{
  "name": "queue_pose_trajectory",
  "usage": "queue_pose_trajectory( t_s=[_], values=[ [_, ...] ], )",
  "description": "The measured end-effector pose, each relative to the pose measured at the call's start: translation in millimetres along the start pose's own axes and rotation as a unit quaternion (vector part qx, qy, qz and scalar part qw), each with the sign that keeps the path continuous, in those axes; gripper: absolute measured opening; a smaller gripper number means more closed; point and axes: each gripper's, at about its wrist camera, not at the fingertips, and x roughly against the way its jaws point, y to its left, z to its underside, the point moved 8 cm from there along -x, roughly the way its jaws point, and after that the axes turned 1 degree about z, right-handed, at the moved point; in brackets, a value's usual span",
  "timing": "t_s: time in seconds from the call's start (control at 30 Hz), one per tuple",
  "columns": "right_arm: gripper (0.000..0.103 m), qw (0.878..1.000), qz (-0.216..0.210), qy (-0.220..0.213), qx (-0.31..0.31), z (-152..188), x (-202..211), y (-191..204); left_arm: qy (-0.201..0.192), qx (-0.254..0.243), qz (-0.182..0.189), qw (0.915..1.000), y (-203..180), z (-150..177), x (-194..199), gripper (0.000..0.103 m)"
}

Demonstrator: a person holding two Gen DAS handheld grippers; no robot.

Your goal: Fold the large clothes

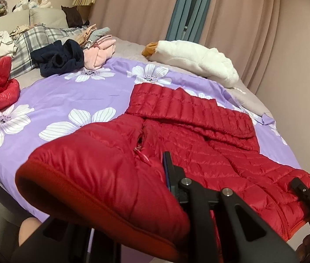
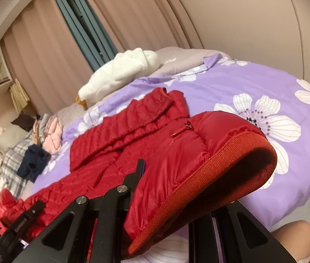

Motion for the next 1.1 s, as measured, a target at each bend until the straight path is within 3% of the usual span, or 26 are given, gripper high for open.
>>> queue_pose_trajectory(
  t_s=[0.6, 1.1],
  values=[
    [0.019, 0.999, -0.011, -0.035, 0.025, -17, 29, 11, -0.045, -0.016, 0.025, 0.9985, -7, -19, 33, 0.016],
    [0.019, 0.996, -0.029, -0.074, 0.047, -32, 54, 21, -0.109, -0.033, 0.056, 0.9919, -10, -39, 65, 0.017]
  ],
)
